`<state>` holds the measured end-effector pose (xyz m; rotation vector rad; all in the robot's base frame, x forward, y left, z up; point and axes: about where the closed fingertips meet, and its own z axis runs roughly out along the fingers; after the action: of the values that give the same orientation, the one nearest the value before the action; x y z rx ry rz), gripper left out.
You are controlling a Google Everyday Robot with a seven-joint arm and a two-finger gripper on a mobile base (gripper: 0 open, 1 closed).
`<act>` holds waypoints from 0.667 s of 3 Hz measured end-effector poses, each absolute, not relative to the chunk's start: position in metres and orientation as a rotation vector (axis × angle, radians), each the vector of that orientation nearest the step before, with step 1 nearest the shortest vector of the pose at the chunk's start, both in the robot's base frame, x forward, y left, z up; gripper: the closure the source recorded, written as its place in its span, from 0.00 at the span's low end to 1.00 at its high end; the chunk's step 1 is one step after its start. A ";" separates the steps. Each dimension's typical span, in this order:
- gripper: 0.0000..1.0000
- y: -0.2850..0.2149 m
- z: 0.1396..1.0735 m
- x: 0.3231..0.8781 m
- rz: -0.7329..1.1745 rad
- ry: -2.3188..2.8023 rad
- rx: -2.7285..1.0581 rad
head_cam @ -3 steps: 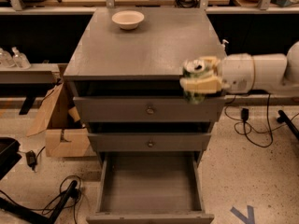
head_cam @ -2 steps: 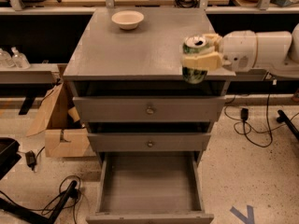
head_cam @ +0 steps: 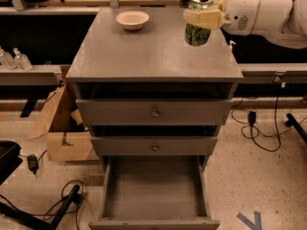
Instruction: Pick green can from bottom drawer and place on counter
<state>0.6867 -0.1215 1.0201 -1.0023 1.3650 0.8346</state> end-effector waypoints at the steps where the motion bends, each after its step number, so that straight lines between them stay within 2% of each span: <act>1: 1.00 -0.127 1.028 0.738 0.804 1.367 -0.914; 2: 1.00 -0.148 0.995 0.796 0.772 1.387 -0.795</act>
Offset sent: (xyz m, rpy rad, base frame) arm 0.1621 -0.0534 -0.0386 0.1344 0.0177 -0.2480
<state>0.7959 -0.1483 0.9948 -0.7952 1.3869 0.7718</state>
